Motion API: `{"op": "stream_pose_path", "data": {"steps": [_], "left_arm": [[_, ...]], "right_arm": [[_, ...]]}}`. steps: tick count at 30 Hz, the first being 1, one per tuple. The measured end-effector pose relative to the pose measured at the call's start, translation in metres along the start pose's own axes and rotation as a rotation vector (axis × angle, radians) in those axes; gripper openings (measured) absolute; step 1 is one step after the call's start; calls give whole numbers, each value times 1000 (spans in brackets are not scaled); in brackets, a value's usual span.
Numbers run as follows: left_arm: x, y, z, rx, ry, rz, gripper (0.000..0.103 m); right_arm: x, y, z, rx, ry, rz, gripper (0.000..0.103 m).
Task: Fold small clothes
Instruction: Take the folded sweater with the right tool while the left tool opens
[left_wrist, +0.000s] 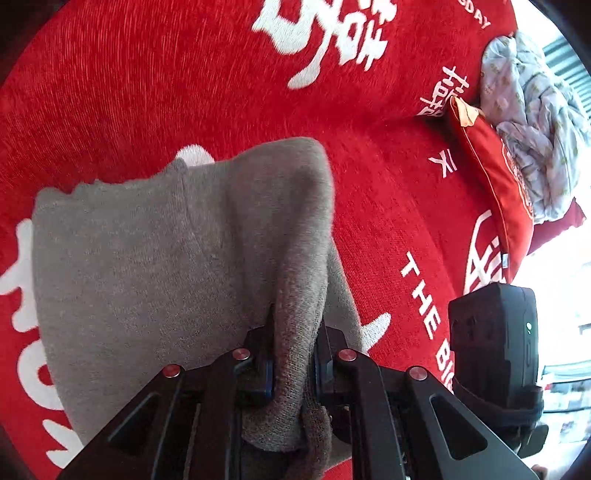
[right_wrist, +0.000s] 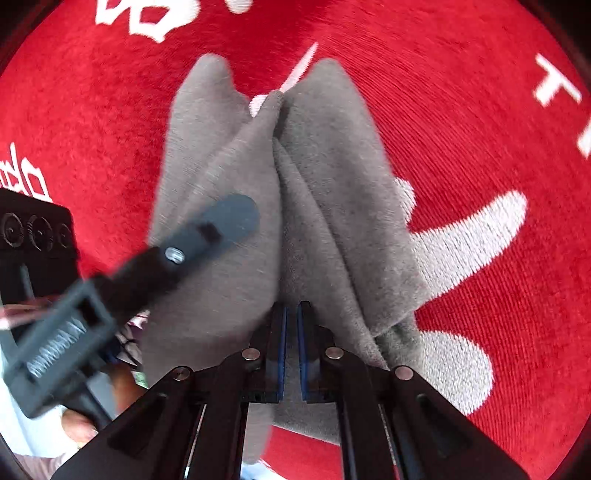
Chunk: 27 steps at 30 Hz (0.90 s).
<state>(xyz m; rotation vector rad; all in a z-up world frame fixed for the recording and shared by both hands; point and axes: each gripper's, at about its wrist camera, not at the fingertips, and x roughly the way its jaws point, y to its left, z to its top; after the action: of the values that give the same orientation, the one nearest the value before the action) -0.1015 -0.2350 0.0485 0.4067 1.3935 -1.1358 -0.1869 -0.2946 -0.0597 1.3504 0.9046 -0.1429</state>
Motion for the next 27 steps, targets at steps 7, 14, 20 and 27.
{"op": "stream_pose_path", "data": {"steps": [7,14,20,27], "left_arm": [[-55,-11,-1,50,-82,88,67],[-108,27,-20,-52,-222,249,87],[-101,82,-44,-228,-143,272,87],[-99,122,-71,-381,-118,303,87]], "right_arm": [[-35,-35,15,120,-51,151,10],[-55,-78,26,321,-148,323,45],[-50,-72,23,375,-155,484,66],[-20,4,36,114,-7,176,53]]}}
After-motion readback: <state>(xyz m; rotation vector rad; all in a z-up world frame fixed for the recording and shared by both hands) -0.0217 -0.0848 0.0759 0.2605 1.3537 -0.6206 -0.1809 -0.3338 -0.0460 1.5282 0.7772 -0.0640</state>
